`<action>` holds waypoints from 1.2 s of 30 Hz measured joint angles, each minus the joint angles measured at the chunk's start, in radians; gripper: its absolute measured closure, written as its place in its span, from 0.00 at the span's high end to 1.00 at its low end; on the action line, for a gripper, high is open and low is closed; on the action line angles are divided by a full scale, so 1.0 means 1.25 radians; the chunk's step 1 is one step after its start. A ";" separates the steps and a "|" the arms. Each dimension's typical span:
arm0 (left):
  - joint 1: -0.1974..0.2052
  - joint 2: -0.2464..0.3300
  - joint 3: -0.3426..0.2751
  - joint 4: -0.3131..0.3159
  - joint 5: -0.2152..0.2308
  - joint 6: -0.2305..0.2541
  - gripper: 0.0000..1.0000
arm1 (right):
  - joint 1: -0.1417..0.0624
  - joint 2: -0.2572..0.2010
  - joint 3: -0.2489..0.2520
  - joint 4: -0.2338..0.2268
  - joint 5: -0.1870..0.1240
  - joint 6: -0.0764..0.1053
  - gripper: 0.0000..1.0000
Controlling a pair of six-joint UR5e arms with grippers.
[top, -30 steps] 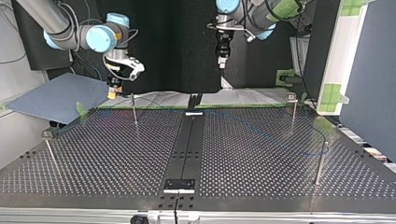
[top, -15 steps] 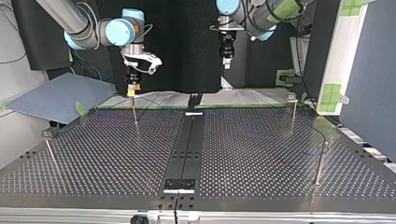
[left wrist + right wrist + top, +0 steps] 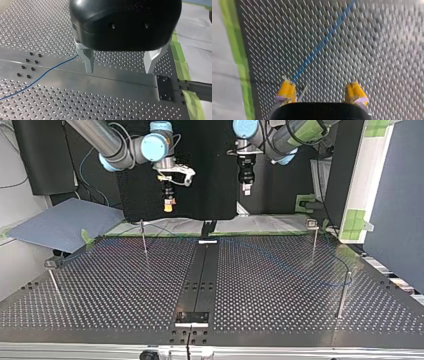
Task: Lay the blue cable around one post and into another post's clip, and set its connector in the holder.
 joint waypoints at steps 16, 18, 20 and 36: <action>0.022 0.000 0.000 -0.041 -0.046 -0.004 1.00 | 0.000 0.002 0.000 -0.005 -0.009 -0.005 1.00; 0.024 0.000 0.000 -0.043 -0.046 -0.008 1.00 | -0.003 0.002 0.000 -0.009 -0.009 -0.006 1.00; 0.024 0.000 0.000 -0.044 -0.043 -0.014 1.00 | -0.005 0.003 0.000 -0.016 -0.010 -0.007 1.00; 0.024 0.000 0.006 -0.042 0.007 -0.033 1.00 | 0.014 0.004 0.019 -0.040 -0.014 -0.007 1.00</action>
